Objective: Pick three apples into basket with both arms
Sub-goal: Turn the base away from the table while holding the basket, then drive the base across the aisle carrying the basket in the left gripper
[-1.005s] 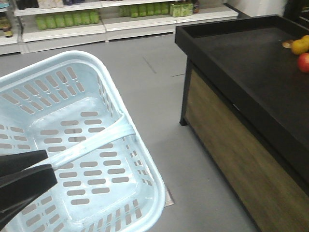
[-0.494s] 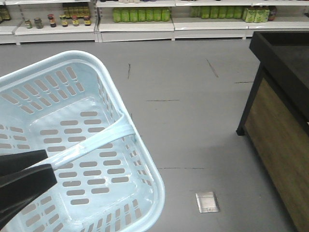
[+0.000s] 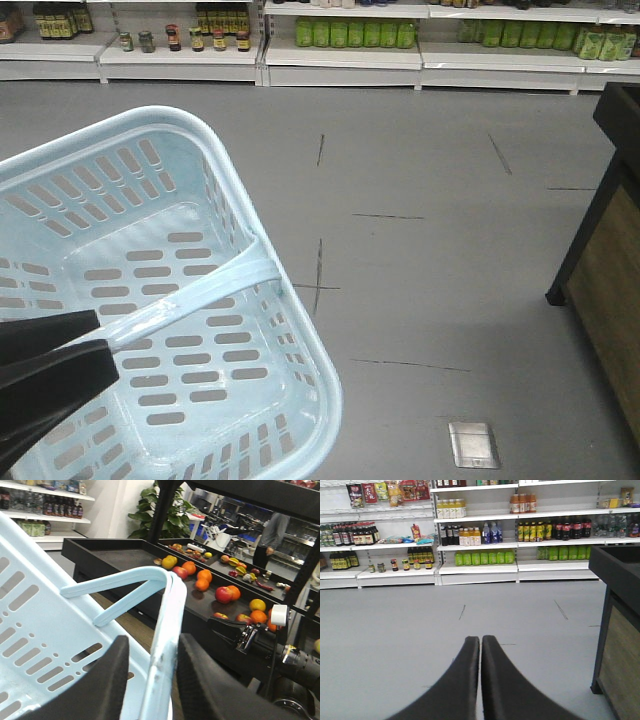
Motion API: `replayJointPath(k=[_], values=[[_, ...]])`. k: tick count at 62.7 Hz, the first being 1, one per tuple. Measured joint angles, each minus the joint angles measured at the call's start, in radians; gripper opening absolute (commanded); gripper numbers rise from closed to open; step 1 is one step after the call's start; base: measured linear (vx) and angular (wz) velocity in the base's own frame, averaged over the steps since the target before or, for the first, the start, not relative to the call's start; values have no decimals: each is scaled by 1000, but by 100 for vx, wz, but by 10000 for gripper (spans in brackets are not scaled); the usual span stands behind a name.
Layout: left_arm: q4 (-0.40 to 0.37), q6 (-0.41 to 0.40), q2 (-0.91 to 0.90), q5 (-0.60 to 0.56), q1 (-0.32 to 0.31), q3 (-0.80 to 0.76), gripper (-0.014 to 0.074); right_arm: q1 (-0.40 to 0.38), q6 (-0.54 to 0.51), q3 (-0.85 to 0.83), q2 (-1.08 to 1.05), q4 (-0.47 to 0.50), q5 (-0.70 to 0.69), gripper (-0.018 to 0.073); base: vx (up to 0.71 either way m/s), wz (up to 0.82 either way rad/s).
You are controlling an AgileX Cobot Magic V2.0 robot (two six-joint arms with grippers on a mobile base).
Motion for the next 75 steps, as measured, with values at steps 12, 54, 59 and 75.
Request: replayJointPath(k=[12, 54, 59, 75], values=[[0, 0, 0, 0, 0, 0, -8, 0, 0, 0, 0, 0, 0, -5, 10, 23], [0, 0, 0, 0, 0, 0, -7, 0, 0, 0, 0, 0, 0, -5, 15, 12], [0, 0, 0, 0, 0, 0, -7, 0, 0, 0, 0, 0, 0, -5, 19, -1], [0, 0, 0, 0, 0, 0, -7, 0, 0, 0, 0, 0, 0, -5, 21, -5]])
